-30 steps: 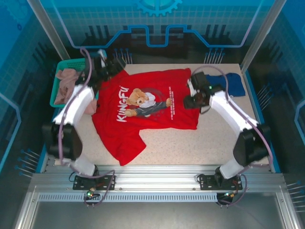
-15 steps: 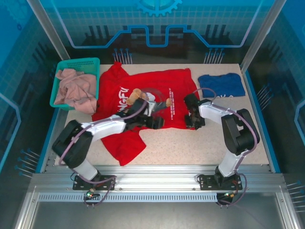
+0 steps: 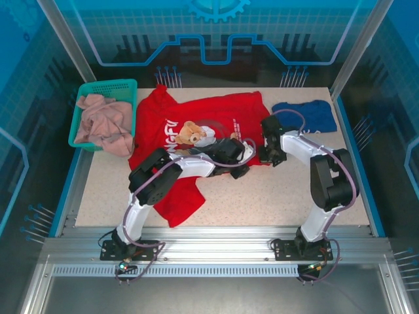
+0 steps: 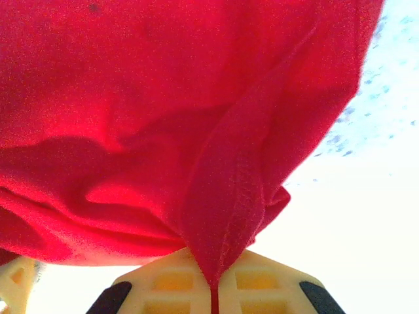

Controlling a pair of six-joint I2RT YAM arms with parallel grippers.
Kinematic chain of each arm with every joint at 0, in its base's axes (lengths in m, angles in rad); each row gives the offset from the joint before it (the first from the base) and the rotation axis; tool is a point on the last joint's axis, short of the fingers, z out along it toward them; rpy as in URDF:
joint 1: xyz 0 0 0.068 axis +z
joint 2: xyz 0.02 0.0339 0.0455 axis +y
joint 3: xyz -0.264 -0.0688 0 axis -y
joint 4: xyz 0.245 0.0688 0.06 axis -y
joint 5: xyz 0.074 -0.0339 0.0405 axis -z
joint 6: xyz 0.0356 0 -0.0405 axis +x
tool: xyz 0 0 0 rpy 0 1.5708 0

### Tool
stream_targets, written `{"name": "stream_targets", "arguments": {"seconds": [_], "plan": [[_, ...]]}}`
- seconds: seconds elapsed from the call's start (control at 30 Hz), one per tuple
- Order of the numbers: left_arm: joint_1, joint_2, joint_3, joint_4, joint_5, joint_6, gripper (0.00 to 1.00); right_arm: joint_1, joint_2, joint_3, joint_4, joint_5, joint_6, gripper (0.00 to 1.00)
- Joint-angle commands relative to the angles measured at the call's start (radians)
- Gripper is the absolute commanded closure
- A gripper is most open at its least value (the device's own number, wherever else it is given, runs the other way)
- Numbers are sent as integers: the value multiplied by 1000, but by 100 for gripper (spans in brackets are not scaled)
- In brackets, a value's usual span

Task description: Fold the inside-out t-shirt

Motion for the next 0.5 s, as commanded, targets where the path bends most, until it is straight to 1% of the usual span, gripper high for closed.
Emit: {"name": "stream_targets", "arguments": {"seconds": [0.0, 0.03, 0.07, 0.17, 0.3, 0.37, 0.43, 0.47], "plan": [[6, 28, -28, -70, -4, 2, 87, -33, 17, 53, -93, 94, -62, 92], [10, 21, -41, -69, 12, -14, 98, -36, 24, 69, -109, 132, -71, 92], [17, 10, -62, -62, 33, -35, 100, -40, 32, 89, -127, 183, -81, 91], [36, -70, -172, 17, 119, -89, 100, -54, 53, 145, -167, 299, -112, 88], [68, -152, -263, 66, 190, -156, 100, -94, 74, 201, -209, 383, -144, 80], [72, -165, -279, 63, 200, -170, 100, -102, 65, 209, -214, 385, -152, 77], [72, -168, -280, 58, 204, -178, 100, -102, 32, 188, -201, 308, -146, 72], [72, -168, -280, 58, 205, -186, 100, -99, 7, 164, -186, 243, -140, 69]]}}
